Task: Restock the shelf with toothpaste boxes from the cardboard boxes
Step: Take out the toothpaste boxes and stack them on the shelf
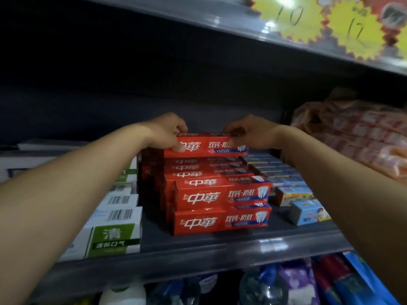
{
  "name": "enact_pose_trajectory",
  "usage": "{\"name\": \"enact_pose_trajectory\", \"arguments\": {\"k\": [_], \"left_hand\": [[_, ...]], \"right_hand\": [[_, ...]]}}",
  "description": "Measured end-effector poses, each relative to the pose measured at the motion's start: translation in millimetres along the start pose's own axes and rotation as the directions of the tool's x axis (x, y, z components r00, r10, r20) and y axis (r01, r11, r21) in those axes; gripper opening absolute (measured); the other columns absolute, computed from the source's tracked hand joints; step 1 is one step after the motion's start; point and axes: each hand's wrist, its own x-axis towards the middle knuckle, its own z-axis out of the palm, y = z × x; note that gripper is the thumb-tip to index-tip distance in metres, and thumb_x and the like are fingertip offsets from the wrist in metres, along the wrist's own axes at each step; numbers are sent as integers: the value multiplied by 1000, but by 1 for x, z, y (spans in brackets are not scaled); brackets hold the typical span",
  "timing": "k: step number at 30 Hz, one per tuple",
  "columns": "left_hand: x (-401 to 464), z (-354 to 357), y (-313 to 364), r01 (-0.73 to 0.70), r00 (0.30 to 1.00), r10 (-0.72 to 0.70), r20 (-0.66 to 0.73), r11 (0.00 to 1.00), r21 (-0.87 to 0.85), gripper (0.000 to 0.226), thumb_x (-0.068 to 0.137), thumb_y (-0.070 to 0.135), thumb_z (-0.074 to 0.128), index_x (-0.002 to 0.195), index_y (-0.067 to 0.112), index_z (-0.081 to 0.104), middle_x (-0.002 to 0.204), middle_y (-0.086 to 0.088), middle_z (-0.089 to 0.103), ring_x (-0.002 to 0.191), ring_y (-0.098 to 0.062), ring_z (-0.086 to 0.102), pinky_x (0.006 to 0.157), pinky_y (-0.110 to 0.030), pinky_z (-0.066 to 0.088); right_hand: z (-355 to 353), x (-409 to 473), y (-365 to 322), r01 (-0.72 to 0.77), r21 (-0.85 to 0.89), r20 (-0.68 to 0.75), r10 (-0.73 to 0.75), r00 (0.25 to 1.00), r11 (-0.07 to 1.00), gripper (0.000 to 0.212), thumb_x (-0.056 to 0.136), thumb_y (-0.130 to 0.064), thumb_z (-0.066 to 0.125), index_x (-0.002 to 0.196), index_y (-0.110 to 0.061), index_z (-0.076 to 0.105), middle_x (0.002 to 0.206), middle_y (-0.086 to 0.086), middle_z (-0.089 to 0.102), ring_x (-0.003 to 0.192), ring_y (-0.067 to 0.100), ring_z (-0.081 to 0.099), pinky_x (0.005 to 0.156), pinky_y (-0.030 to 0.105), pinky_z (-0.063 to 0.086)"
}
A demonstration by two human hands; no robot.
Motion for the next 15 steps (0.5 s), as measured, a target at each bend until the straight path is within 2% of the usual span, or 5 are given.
{"name": "enact_pose_trajectory", "arguments": {"k": [3,8,12,15], "left_hand": [[6,6,1,39,999,-40,-26,999,-14,48,82,16,73,127,17,57,124,-1,59,115,-18,55,103,-39,43],[8,17,4,114,993,-114,-17,992,45,46,85,20,71,129,20,58,126,1,60,116,-17,55,103,-39,43],[5,17,9,131,991,-127,-45,986,105,50,86,22,70,133,21,54,133,1,57,121,-19,52,105,-38,41],[3,18,12,126,991,-116,-71,979,159,57,85,23,71,137,19,50,137,0,53,125,-20,51,104,-35,41]], "right_hand": [[0,10,10,42,49,12,-43,999,998,31,88,-30,65,118,-20,63,110,-7,65,100,7,61,89,27,48],[13,21,25,79,7,89,-79,993,997,29,90,-28,63,118,-20,62,111,-6,64,103,10,60,91,29,47],[16,21,28,85,1,73,-85,994,996,33,91,-27,62,123,-21,59,114,-7,61,106,11,57,95,32,46],[19,17,26,84,-41,57,-82,995,996,41,89,-27,64,129,-20,53,124,-3,59,113,15,55,101,37,45]]}}
